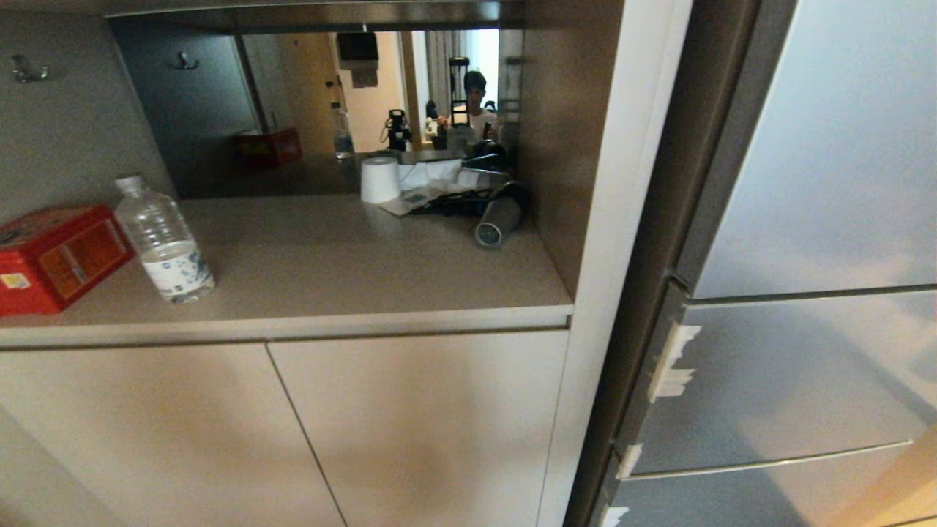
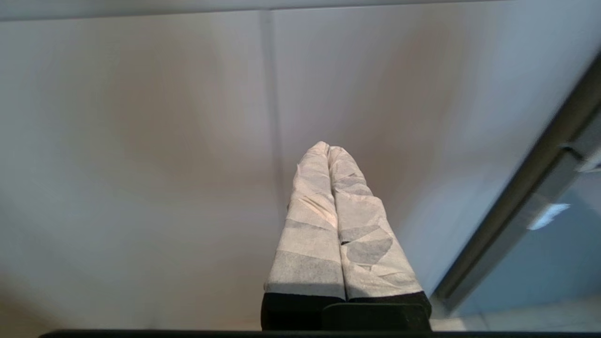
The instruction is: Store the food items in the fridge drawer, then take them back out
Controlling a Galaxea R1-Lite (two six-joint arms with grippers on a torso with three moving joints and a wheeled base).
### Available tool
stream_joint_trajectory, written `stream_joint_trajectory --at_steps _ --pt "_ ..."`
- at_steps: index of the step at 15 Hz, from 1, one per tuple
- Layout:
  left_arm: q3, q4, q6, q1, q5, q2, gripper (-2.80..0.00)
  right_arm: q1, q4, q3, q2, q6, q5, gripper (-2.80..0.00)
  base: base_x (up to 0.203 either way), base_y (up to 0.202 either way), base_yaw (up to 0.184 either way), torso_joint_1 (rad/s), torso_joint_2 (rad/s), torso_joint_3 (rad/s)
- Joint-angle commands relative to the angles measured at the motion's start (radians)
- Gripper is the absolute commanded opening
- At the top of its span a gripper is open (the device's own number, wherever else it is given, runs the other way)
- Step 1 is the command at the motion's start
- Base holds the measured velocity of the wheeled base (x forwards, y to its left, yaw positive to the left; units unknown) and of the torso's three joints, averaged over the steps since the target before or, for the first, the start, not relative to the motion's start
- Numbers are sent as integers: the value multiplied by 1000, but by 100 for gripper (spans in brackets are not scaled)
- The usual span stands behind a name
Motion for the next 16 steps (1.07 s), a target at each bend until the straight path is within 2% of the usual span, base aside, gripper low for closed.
stream_joint_trajectory --at_steps 1,13,16 --pt "0 1 0 1 0 1 -280 -1 0 31 -1 0 0 -280 5 5 -178 2 2 2" --pt "0 1 0 0 0 1 -280 -1 0 31 -1 0 2 -280 0 7 -175 1 1 4" --pt "0 1 4 0 -3 1 -280 -1 0 31 -1 0 2 -280 -1 6 -116 -1 2 1"
